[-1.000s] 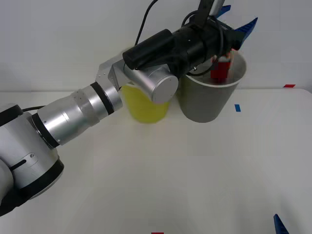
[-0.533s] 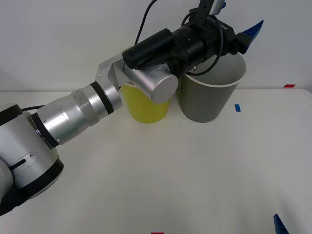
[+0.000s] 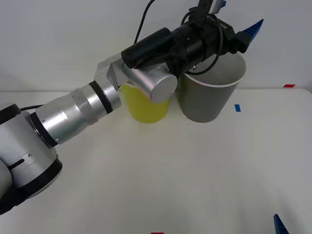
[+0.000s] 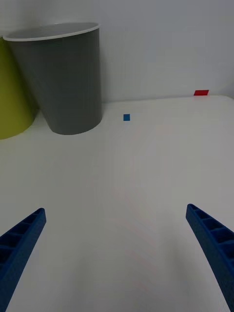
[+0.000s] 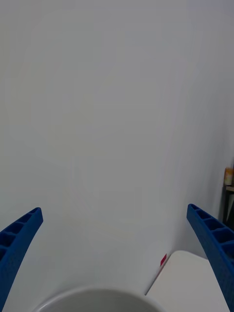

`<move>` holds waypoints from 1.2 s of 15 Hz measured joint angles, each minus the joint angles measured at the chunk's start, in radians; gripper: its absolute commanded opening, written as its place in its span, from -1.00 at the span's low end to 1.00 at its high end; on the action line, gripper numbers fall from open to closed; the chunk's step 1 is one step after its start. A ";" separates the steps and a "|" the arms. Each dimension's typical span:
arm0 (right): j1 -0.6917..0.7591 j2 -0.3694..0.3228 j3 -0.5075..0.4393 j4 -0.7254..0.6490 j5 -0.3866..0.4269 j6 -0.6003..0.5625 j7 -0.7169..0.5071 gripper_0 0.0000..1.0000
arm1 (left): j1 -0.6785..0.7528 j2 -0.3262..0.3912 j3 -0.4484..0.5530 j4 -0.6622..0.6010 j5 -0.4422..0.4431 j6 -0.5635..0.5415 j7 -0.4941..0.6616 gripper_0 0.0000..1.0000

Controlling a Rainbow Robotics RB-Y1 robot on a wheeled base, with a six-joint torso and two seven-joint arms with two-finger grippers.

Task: Put cans in the gray bin and PET bottles in the light green bin.

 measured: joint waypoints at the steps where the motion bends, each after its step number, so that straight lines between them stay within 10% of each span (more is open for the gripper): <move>1: 0.000 0.000 0.000 0.000 0.000 0.000 0.000 1.00 | 0.000 0.020 0.000 -0.023 -0.003 0.005 0.001 1.00; 10: 0.000 0.000 0.000 0.000 0.000 0.000 0.000 1.00 | 0.017 0.345 0.004 -0.289 0.037 0.204 0.045 1.00; 18: 0.000 0.000 0.000 0.000 0.000 0.000 0.000 1.00 | 0.268 0.484 0.172 -0.523 0.045 0.249 0.055 1.00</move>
